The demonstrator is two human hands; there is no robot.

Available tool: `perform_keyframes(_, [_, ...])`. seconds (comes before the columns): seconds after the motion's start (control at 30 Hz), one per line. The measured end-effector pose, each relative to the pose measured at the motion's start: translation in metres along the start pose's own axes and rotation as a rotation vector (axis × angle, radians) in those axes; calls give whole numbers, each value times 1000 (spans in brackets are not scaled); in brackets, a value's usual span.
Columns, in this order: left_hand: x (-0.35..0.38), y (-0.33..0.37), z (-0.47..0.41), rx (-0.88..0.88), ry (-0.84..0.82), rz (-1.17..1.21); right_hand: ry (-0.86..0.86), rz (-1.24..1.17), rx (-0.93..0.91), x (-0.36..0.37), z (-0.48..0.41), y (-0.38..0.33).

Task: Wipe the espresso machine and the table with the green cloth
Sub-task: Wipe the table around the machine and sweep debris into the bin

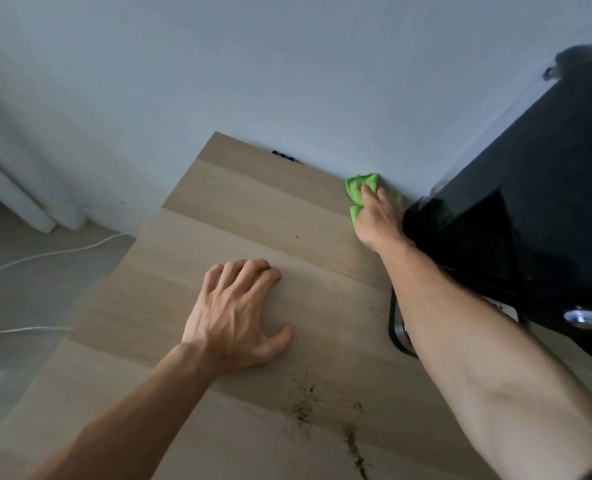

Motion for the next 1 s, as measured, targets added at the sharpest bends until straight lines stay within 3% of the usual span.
perform_keyframes(0.17, [3, -1, 1, -13, -58, -14, 32, -44, 29, 12, 44, -7])
perform_keyframes(0.3, [3, -1, -1, -27, -85, -13, 45, -51, -143, 21, 138, -39])
perform_keyframes(0.43, [3, 0, 0, -26, -86, -13, -30, -285, -241, -11, 159, -47])
perform_keyframes(0.57, [4, -1, -1, -20, -77, -8, 74, -232, -194, -53, 79, -31])
perform_keyframes(0.7, [5, -3, -1, -23, -64, -2, -62, -8, -140, -12, 18, -13])
perform_keyframes(0.83, [7, -3, 0, -23, -87, -9, -49, 6, 20, 17, 44, -7])
perform_keyframes(1.0, [5, -1, 1, -19, -102, -15, -1, 24, 109, 31, 136, -22])
Point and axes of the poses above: each hand's wrist, its own z-axis away from the middle knuckle, its own x-axis out of the palm, y = z × x, the point moved 10 cm from there along -z, towards the middle knuckle, and after that the axes turned 4 degrees about -y, right-handed, at the moved point
